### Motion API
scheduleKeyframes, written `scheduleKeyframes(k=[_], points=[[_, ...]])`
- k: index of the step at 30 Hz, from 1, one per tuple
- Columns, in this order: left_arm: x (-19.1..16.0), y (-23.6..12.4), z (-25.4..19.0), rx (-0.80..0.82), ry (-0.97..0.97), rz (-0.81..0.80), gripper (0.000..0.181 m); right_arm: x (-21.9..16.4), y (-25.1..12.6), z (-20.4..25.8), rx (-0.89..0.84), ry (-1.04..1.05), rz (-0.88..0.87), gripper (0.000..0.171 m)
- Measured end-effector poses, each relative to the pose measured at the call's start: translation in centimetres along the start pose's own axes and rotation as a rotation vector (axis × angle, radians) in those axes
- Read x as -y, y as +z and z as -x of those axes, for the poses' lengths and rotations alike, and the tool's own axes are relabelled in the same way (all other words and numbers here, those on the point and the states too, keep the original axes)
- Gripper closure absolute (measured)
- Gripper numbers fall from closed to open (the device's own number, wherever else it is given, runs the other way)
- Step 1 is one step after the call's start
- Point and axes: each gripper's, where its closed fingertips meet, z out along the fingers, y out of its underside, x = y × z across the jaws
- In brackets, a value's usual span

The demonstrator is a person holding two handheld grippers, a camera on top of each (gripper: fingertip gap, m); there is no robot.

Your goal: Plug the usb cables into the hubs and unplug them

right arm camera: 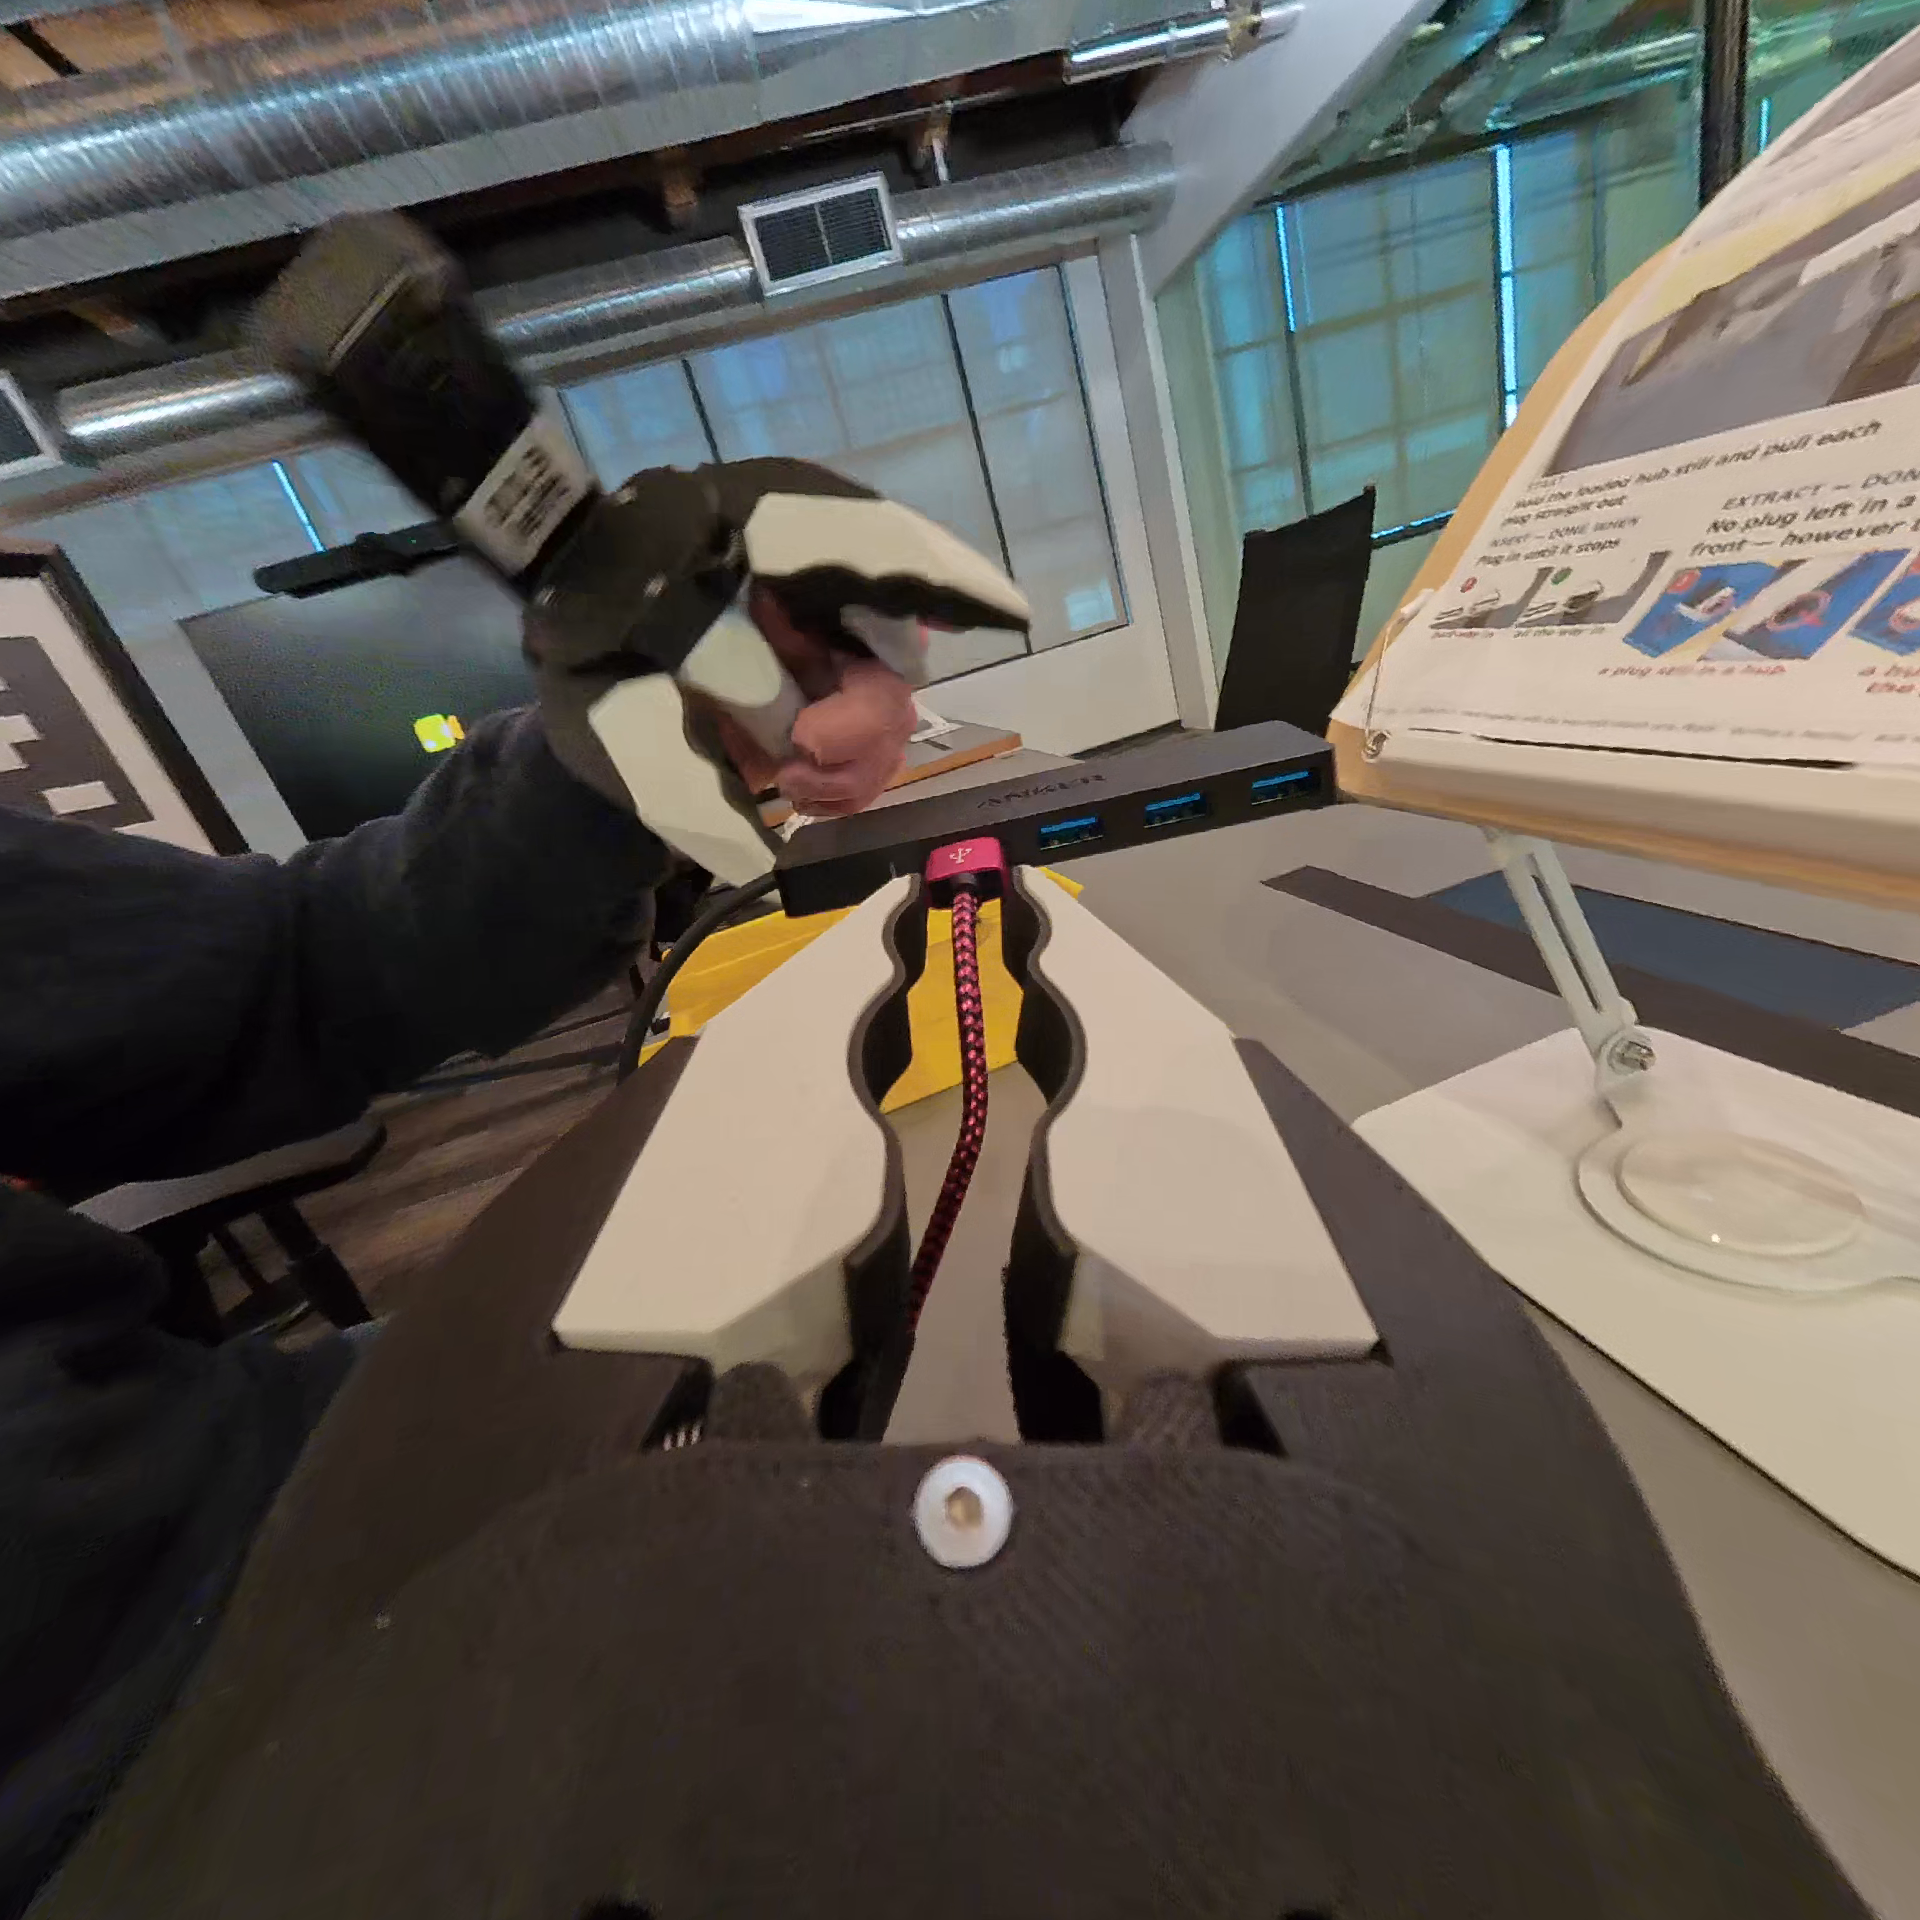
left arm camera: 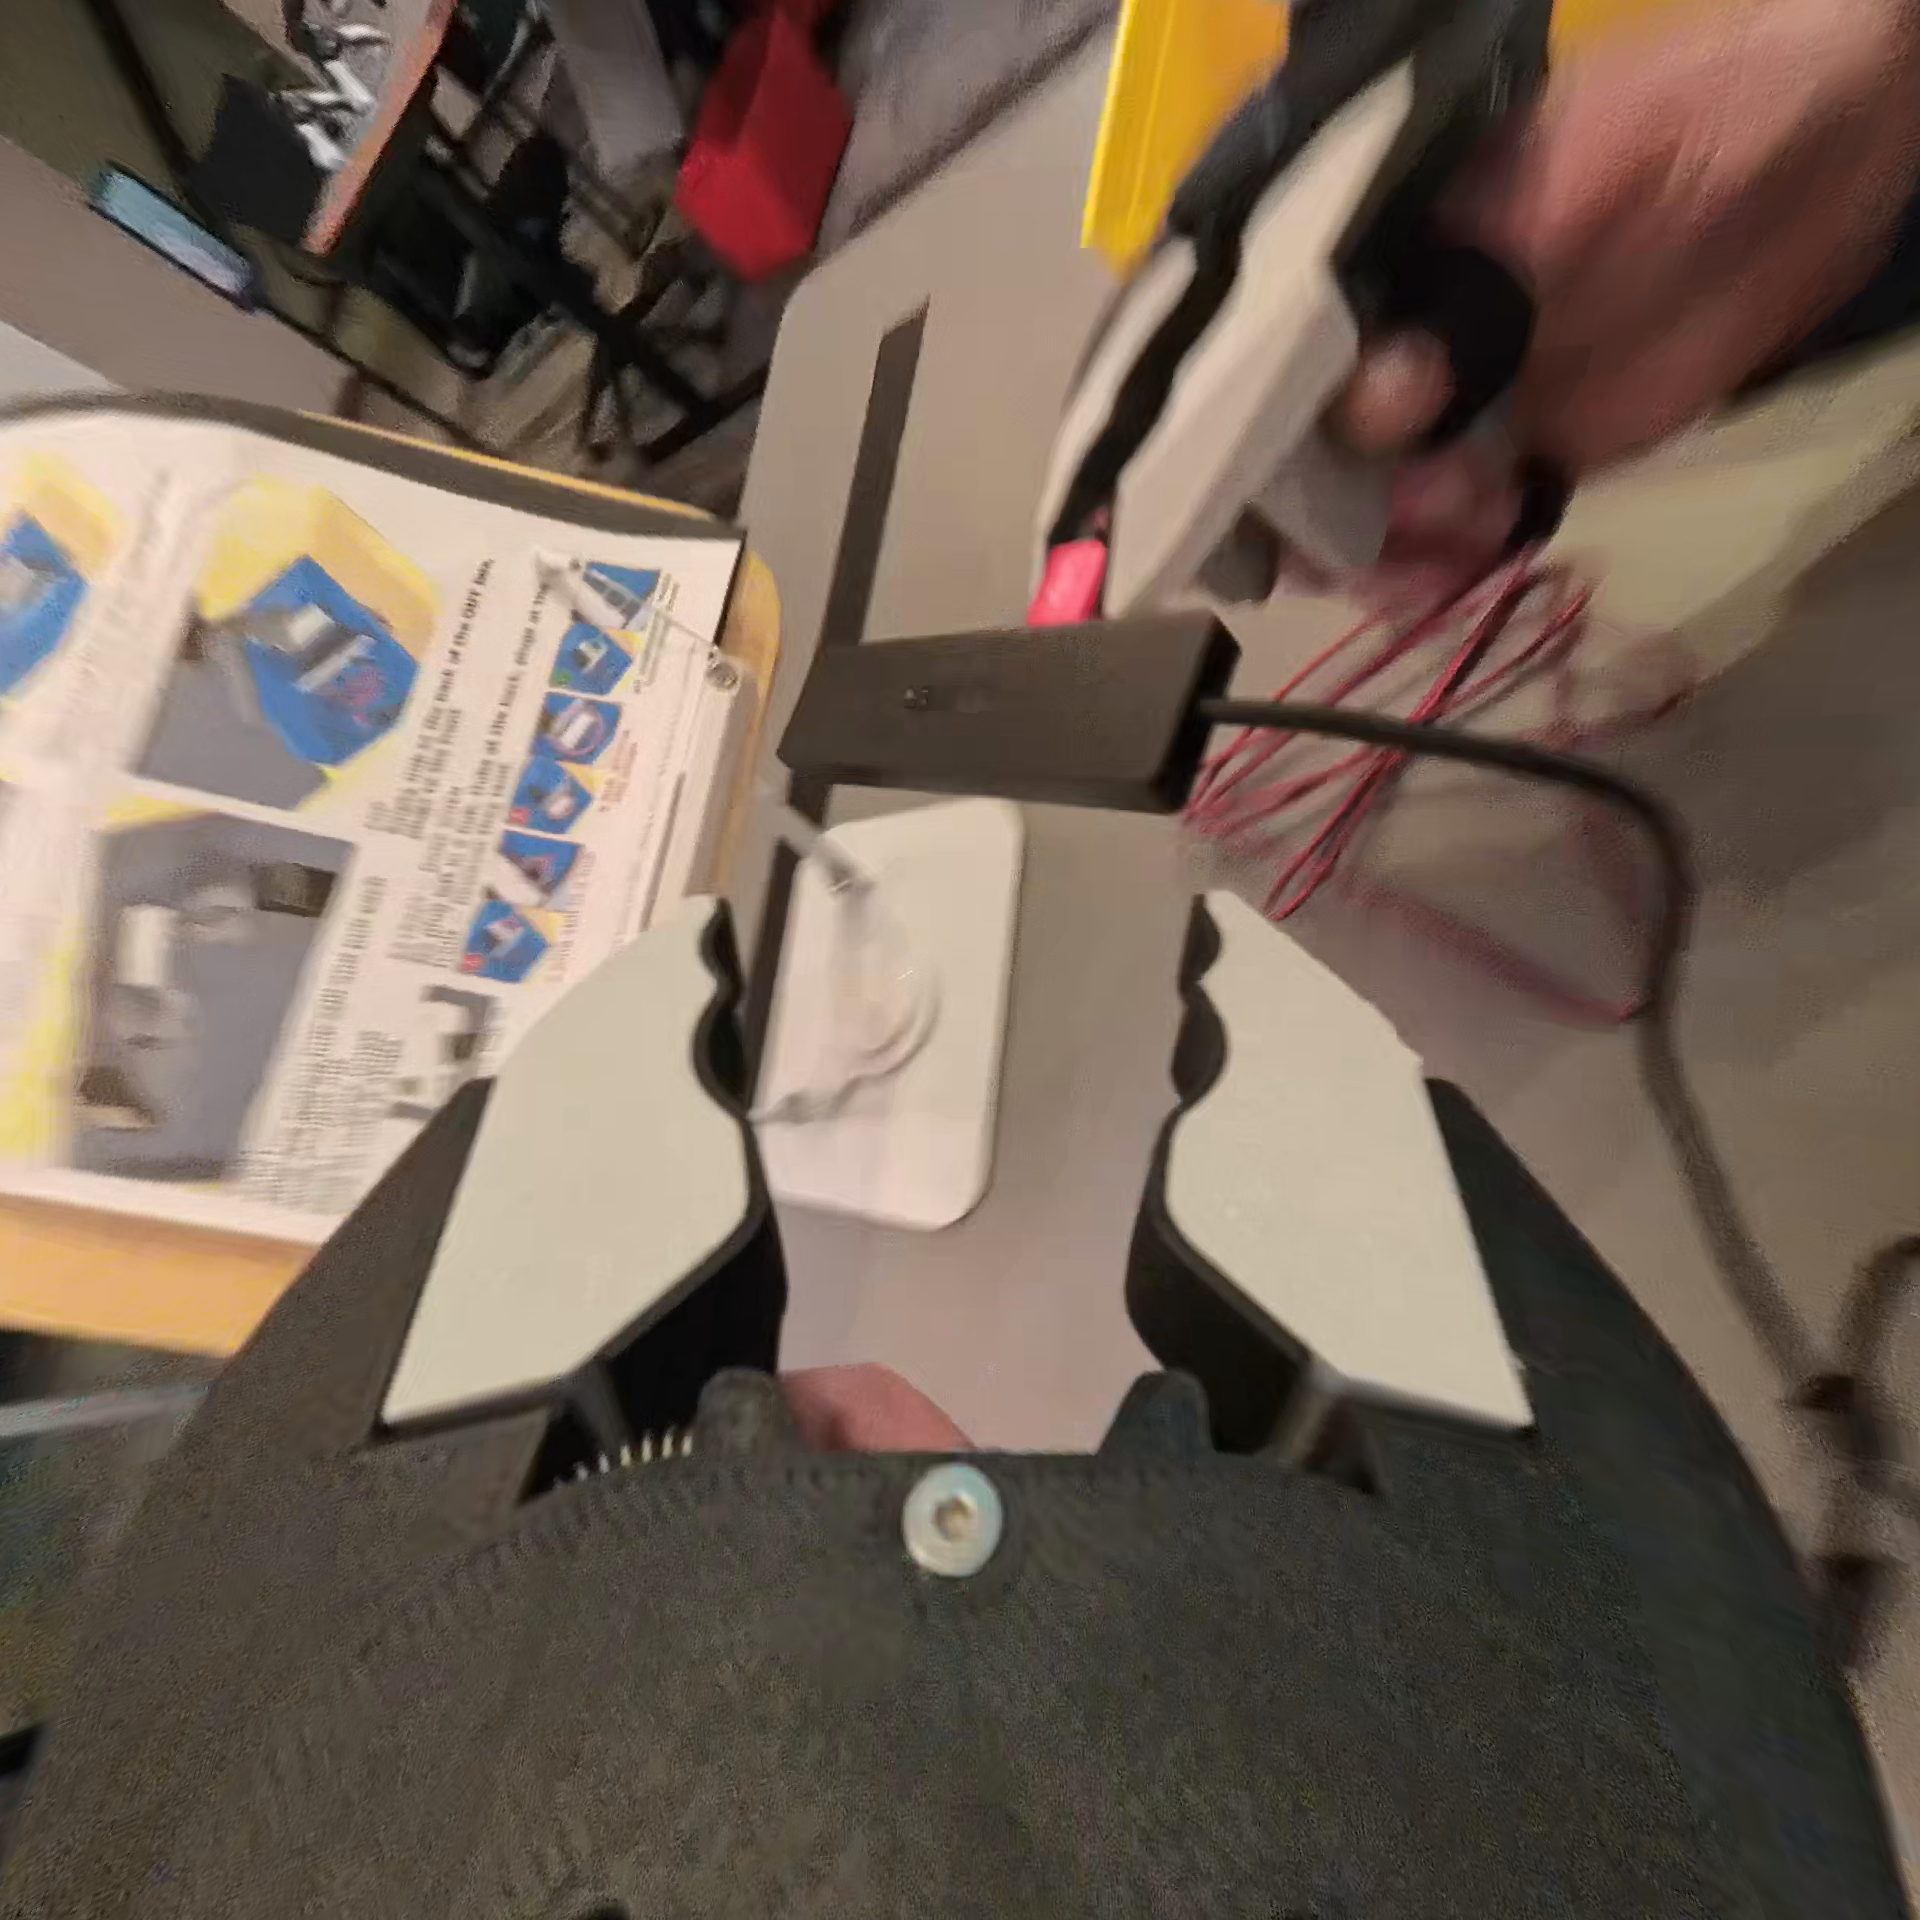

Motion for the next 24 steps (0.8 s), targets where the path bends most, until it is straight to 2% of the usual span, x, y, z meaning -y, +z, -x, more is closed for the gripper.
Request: scheduleKeyframes(k=[2,3,6,13,24], points=[[1.6,-1.2,0.5,-0.146,-0.246,-0.149,0.078,0.1,0.0,0.3,0.021,-0.007,-0.003,0.159],[2.5,-1.5,0.6,-0.201,-0.322,-0.219,0.073,0.0,0.1,0.5,0.034,-0.01,-0.002,0.159],[3.6,-0.5,0.0,-0.263,-0.385,-0.268,0.058,-0.4,0.7,1.0,0.061,-0.016,0.011,0.159],[0.9,3.4,-2.5,-0.25,-0.175,0.022,0.044,-2.1,1.2,1.6,0.076,-0.028,0.079,0.159],[-0.6,4.7,-4.3,-0.432,-0.086,0.19,0.047,-2.9,1.5,2.1,0.118,-0.007,0.097,0.16]])
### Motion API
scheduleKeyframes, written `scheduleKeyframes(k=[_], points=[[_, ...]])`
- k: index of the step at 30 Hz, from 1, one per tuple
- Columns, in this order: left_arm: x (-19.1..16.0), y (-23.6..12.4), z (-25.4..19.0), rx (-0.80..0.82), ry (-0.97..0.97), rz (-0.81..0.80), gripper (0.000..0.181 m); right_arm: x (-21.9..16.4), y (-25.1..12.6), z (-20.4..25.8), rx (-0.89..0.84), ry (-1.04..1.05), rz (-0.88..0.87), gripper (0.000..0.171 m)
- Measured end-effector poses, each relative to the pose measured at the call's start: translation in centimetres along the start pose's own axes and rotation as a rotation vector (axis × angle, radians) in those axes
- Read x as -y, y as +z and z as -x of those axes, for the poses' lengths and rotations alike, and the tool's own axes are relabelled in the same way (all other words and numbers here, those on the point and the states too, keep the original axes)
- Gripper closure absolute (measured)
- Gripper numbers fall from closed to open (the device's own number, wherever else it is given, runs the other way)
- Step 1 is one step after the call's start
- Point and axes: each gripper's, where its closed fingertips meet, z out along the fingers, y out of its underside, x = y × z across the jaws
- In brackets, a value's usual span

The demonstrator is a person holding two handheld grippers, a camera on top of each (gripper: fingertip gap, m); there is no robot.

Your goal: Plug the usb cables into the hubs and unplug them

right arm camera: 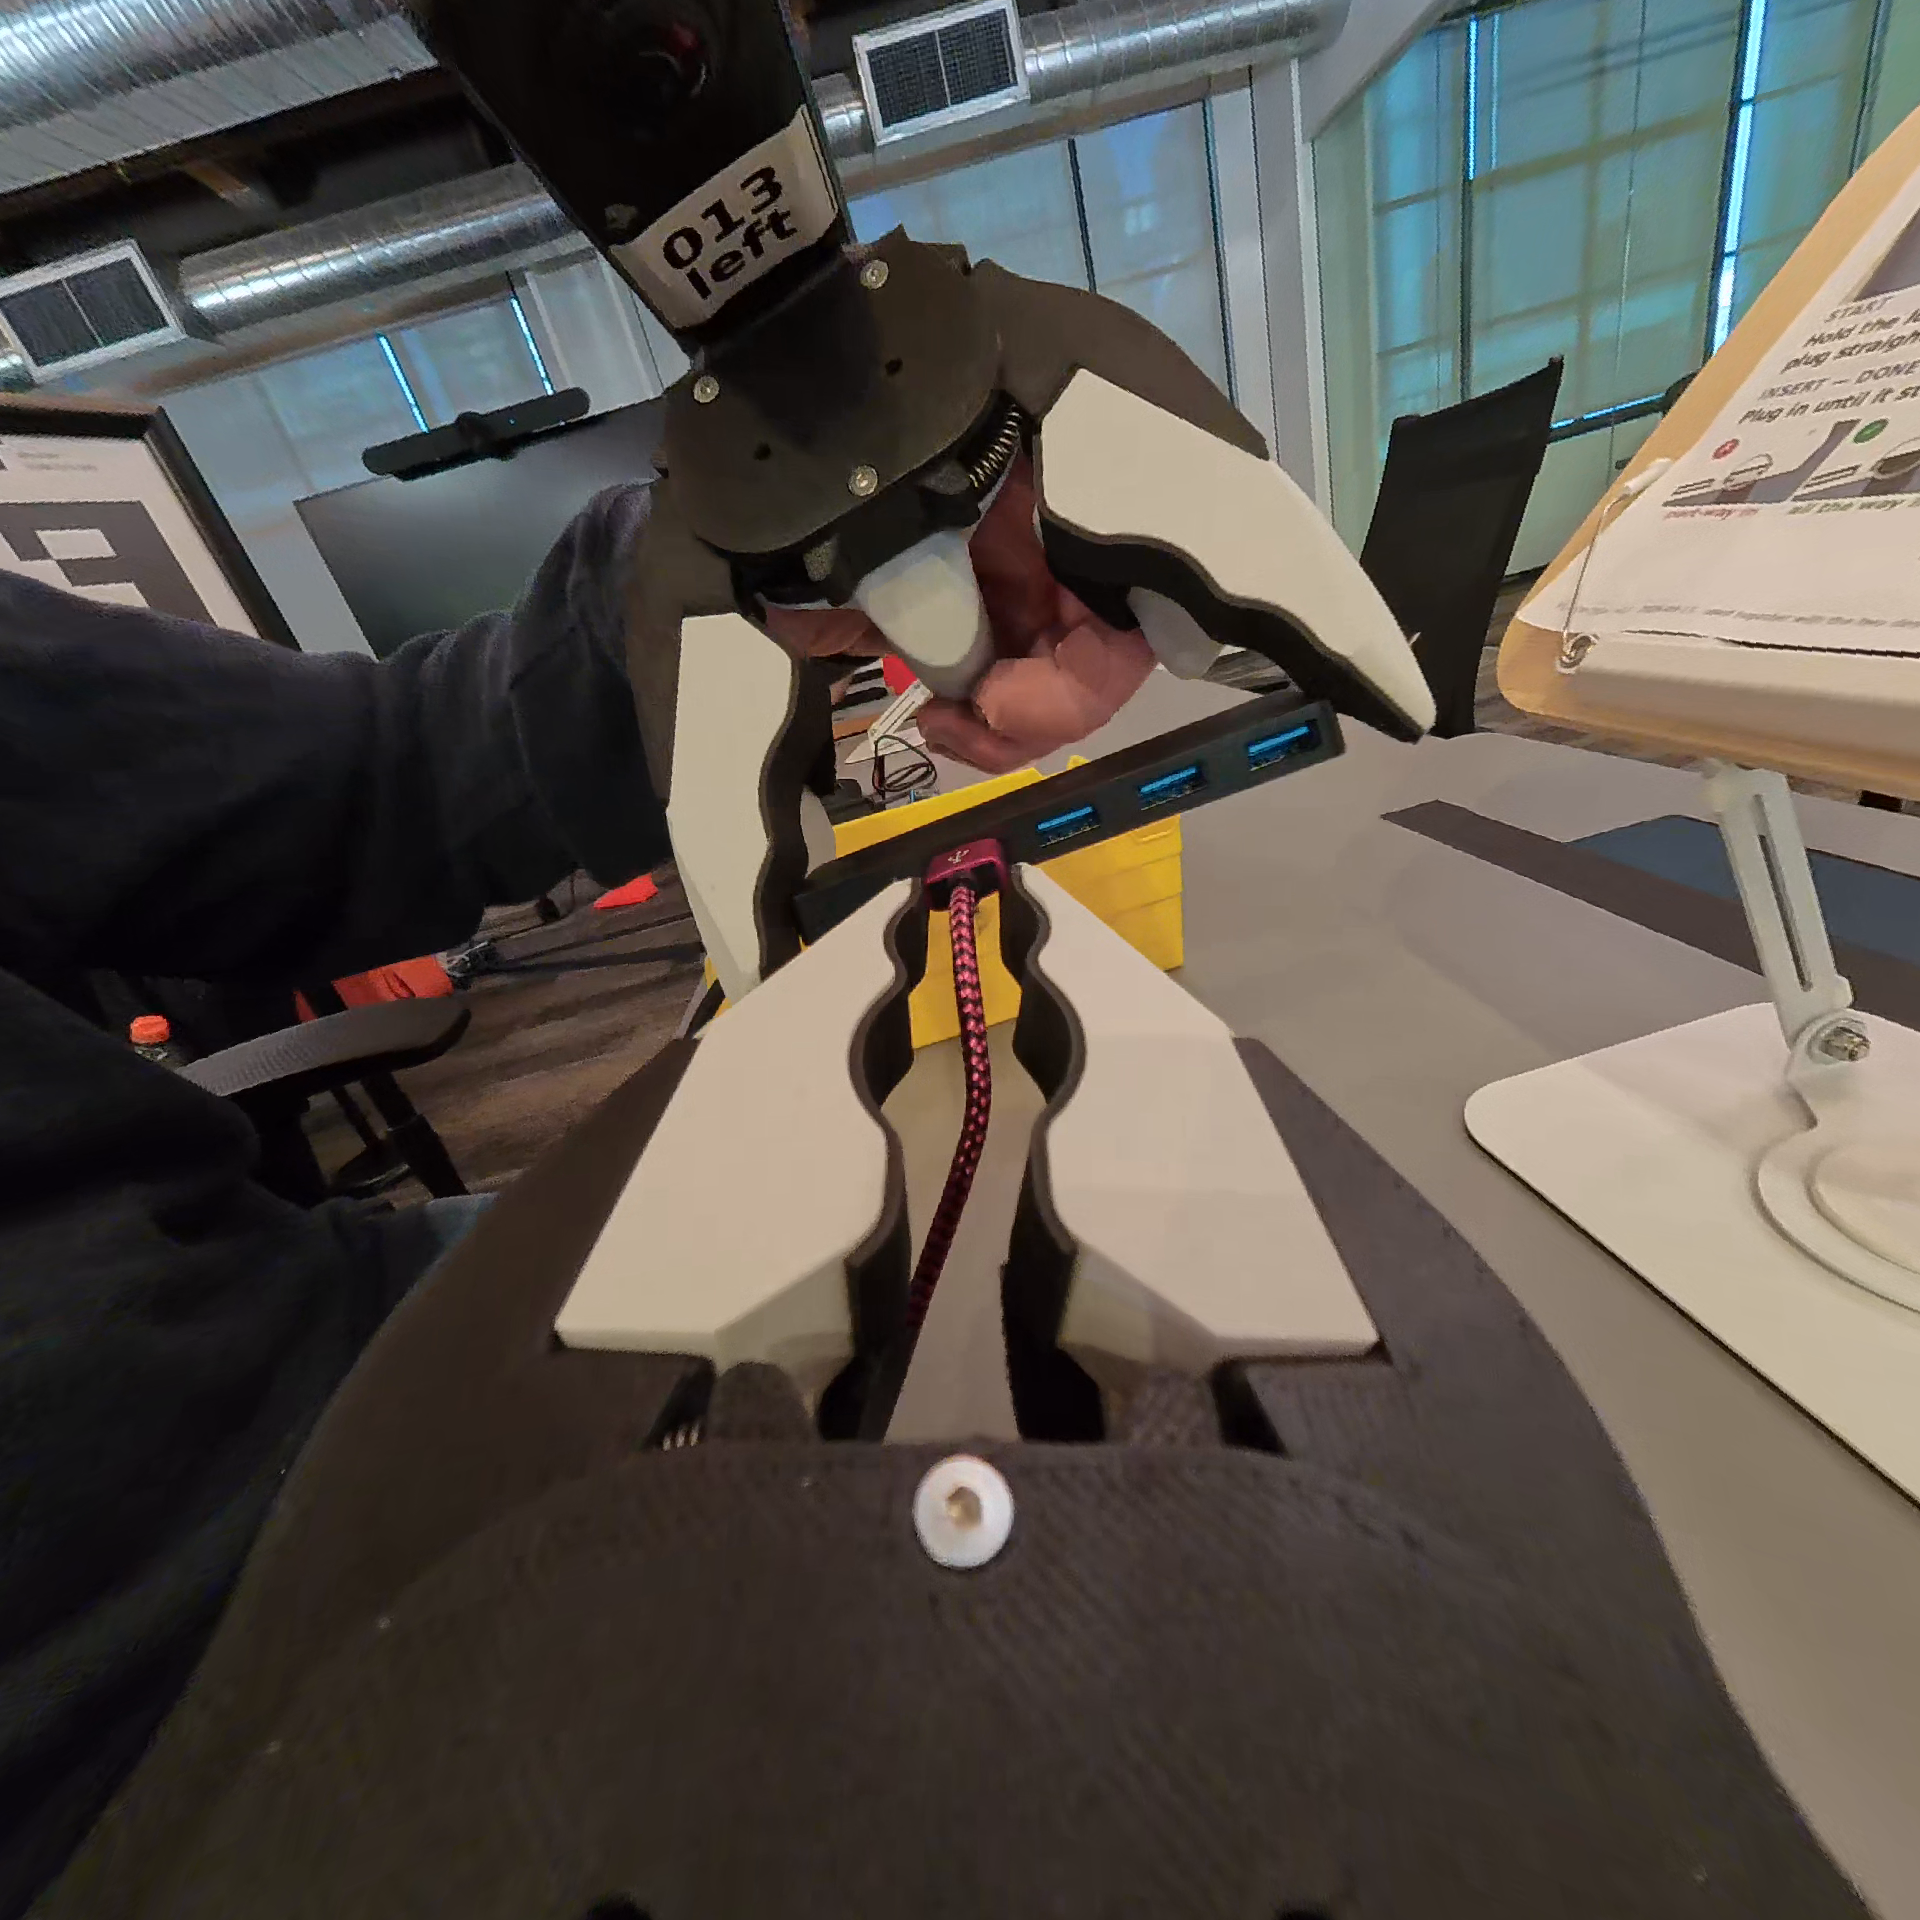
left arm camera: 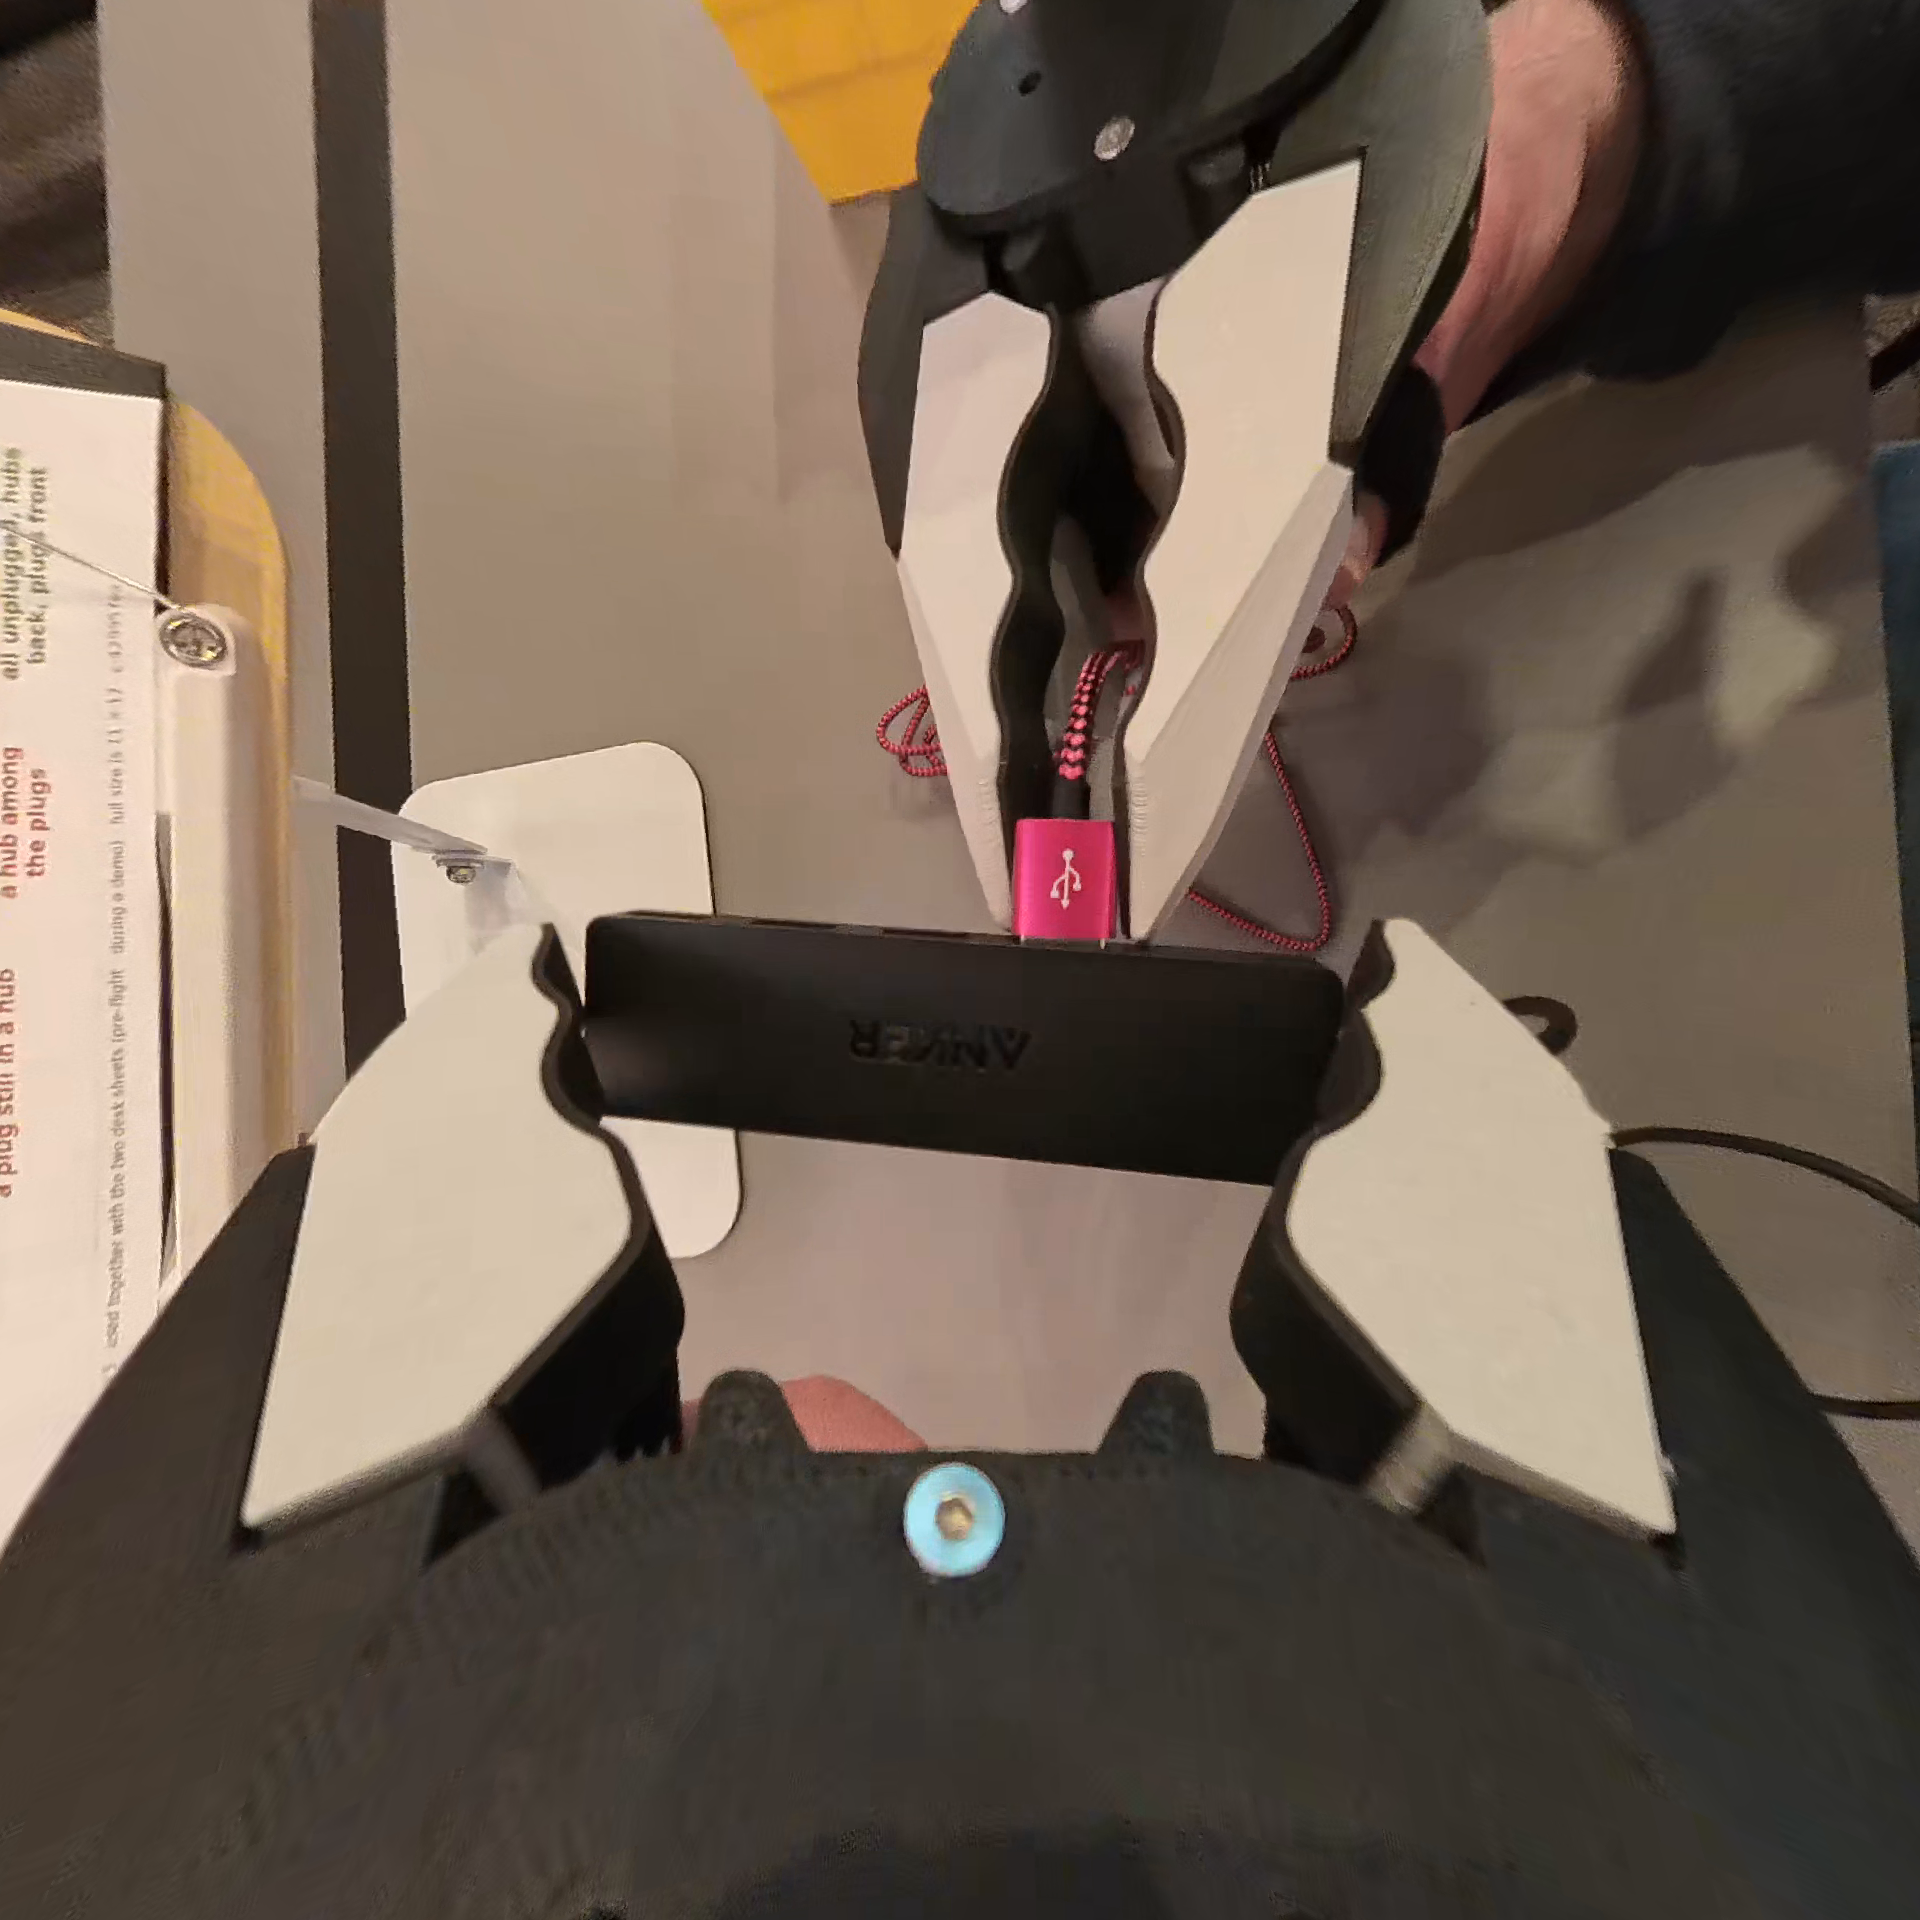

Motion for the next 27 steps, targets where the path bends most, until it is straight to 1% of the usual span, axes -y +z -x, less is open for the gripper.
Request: scheduleKeyframes(k=[7,16,21,27], points=[[-0.1,0.5,-0.1,-0.046,-0.013,0.02,0.049,-0.2,-0.3,-0.2,0.002,0.02,0.0,0.159],[-0.3,0.2,-0.7,-0.108,-0.044,0.053,0.05,-0.3,-0.2,0.0,-0.007,-0.073,0.041,0.158],[-0.5,0.1,-0.9,-0.146,-0.059,0.076,0.051,0.0,-0.3,0.3,-0.003,-0.134,0.051,0.153],[-0.2,0.1,-1.4,-0.19,-0.113,0.052,0.051,-0.2,-0.1,0.2,0.011,-0.16,0.066,0.157]])
